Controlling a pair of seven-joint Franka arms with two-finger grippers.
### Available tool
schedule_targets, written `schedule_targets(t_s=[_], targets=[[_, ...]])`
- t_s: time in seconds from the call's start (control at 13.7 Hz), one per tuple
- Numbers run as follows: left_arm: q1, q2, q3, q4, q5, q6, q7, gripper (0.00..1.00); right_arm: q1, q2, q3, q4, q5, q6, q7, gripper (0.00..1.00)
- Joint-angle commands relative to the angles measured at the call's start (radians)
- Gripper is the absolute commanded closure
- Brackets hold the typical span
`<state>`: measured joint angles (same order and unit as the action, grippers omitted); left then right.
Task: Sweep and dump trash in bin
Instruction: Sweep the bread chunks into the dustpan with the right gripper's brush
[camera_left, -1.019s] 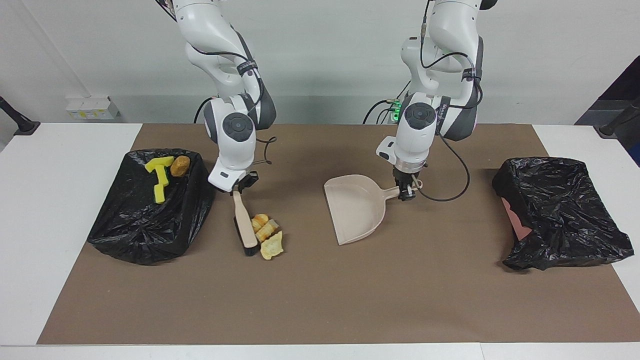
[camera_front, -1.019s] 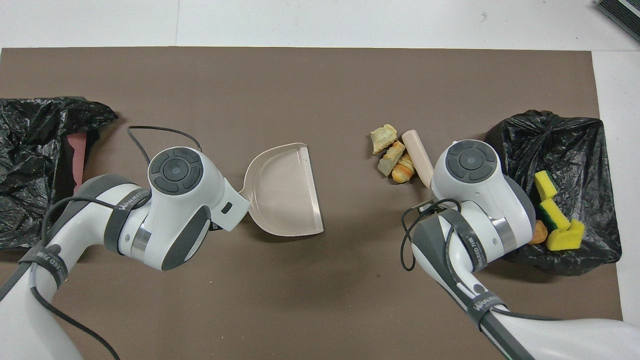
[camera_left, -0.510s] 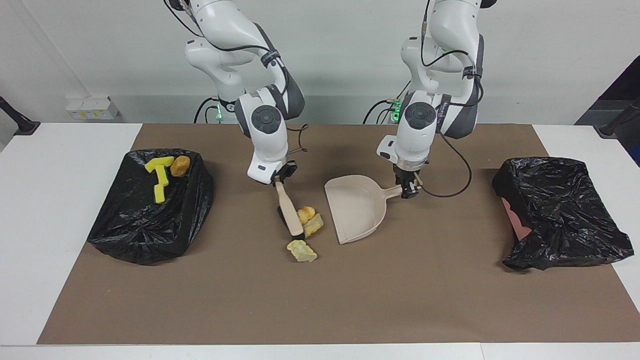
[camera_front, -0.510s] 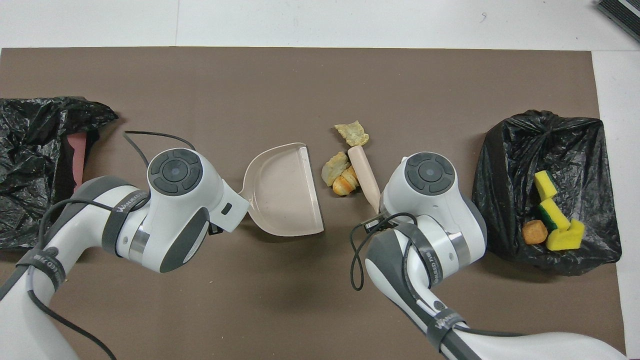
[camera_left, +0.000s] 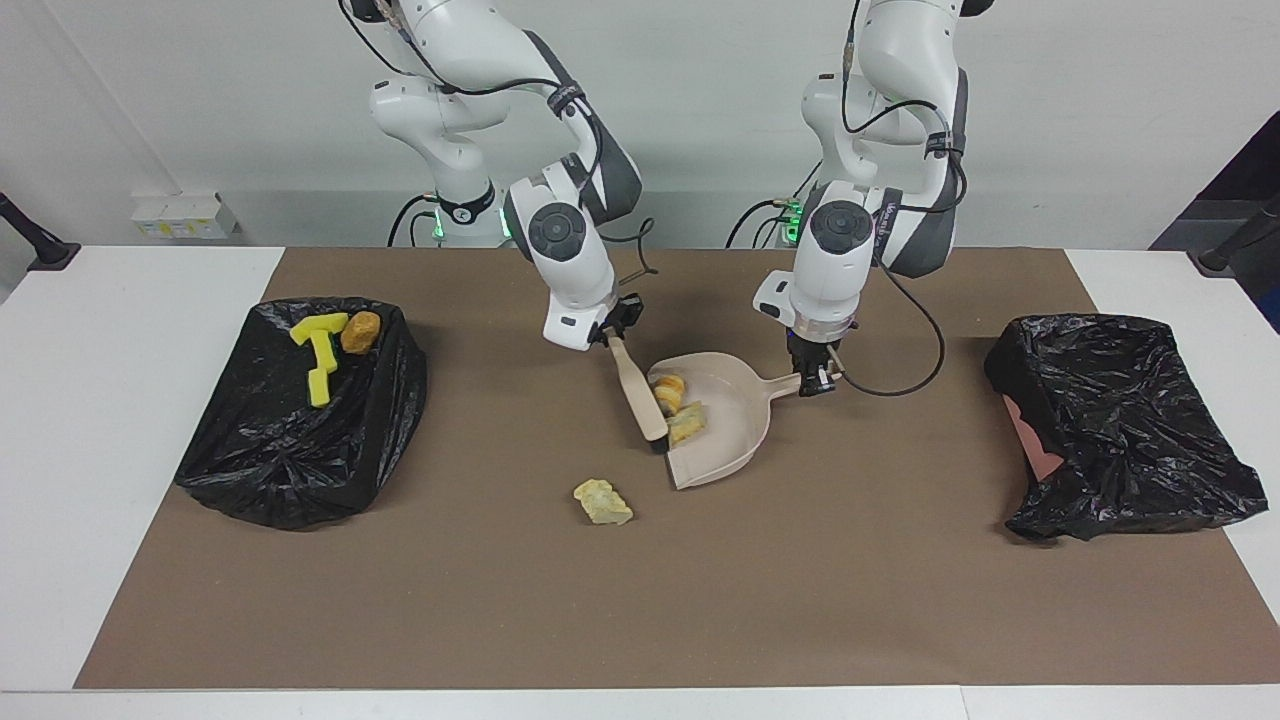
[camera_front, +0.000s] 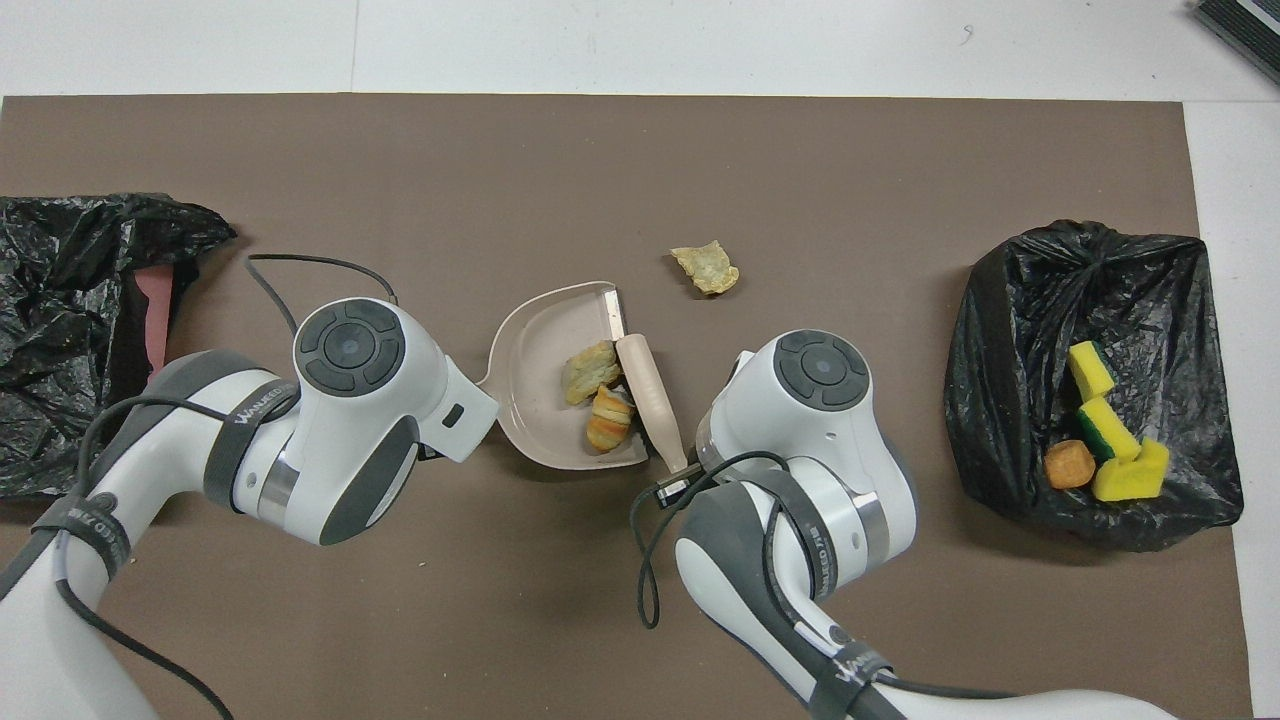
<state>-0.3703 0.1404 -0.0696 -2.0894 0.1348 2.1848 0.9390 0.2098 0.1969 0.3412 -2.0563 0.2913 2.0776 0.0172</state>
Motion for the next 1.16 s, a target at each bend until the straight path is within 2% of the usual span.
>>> schedule_targets(t_s=[0.0,0.07,0.22,0.29,0.44,0.58,0.73,0.87,1.09], targets=[[0.007,-0.019,-0.003,-0.015,0.031,0.012,0.015,1.0,-0.013,-0.049,0.012,0.007,0.042,-0.01,0.003,1.0],[0.005,-0.019,-0.003,-0.017,0.031,0.01,0.015,1.0,-0.027,-0.097,0.007,0.013,0.042,-0.07,0.039,1.0],[0.007,-0.021,-0.003,-0.018,0.031,0.007,0.017,1.0,-0.058,-0.141,-0.016,0.054,0.02,-0.199,0.061,1.0],[0.008,-0.021,-0.003,-0.017,0.031,0.003,0.015,1.0,-0.079,-0.14,-0.016,0.067,-0.025,-0.23,0.055,1.0],[0.01,-0.021,-0.003,-0.017,0.031,-0.003,0.014,1.0,-0.101,-0.125,-0.016,0.068,-0.212,-0.191,0.037,1.0],[0.011,-0.021,-0.001,-0.017,0.031,-0.008,0.009,1.0,-0.157,-0.062,-0.018,0.128,-0.283,-0.163,-0.028,1.0],[0.016,-0.021,-0.001,-0.017,0.031,-0.008,0.007,1.0,-0.162,0.046,-0.016,0.23,-0.48,-0.172,-0.068,1.0],[0.017,-0.019,-0.001,-0.015,0.031,-0.008,0.004,1.0,-0.156,0.155,-0.014,0.33,-0.61,-0.186,-0.078,1.0],[0.017,-0.024,-0.001,-0.023,0.031,-0.01,0.0,1.0,-0.139,0.232,-0.011,0.367,-0.649,-0.16,-0.08,1.0]])
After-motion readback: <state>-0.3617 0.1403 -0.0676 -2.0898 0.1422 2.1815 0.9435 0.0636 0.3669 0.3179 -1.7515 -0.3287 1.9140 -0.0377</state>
